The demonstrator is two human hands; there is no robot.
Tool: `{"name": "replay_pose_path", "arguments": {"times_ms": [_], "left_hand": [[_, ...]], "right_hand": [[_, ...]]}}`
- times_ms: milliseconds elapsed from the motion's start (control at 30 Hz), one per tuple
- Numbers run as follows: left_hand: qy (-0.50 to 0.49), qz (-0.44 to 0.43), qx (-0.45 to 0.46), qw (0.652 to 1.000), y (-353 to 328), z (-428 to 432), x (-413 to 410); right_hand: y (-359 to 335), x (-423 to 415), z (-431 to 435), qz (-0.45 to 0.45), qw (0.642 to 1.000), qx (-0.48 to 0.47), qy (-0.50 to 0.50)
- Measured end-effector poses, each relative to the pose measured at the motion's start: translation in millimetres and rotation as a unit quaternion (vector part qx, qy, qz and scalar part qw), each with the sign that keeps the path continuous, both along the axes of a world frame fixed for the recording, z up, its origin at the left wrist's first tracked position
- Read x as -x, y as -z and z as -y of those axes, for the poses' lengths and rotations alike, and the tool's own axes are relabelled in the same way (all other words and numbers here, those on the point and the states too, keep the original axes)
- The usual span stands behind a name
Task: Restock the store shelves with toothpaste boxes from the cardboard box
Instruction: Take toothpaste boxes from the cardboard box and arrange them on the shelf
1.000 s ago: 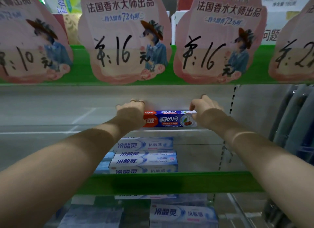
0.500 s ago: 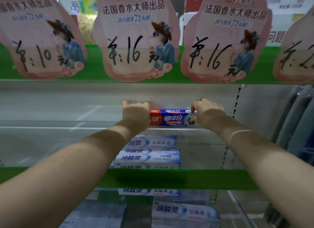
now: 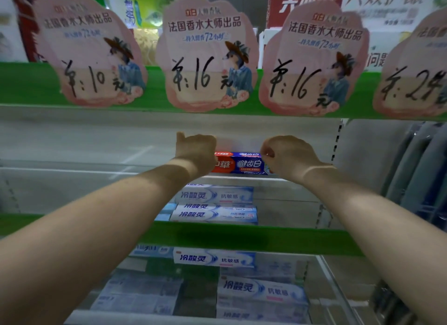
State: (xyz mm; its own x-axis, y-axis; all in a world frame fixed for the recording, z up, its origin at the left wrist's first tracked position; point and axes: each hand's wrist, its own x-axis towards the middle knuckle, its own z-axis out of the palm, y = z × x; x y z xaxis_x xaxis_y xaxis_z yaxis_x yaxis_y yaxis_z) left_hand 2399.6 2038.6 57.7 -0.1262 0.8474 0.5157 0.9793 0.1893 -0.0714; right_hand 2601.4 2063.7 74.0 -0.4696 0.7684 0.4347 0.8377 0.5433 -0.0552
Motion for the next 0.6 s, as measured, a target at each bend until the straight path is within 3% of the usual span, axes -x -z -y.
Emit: {"name": "replay_pose_path", "arguments": {"times_ms": [267, 433, 600], "left_hand": [[-0.074, 0.002, 0.022, 0.997, -2.6, 50.9, 9.6], [-0.117, 0.015, 0.011, 0.993, 2.5, 99.4, 43.6], [-0.17, 0.02, 0.008, 0.985, 7.9, 164.0, 89.2]], "right_hand": [[-3.4, 57.7, 44.9, 0.001, 0.996, 0.036, -0.082], [8.2, 99.4, 75.7, -0.038, 0.985, 0.036, -0.166], [11.7, 152.9, 117.0, -0.018, 0.972, 0.04, -0.23]]}}
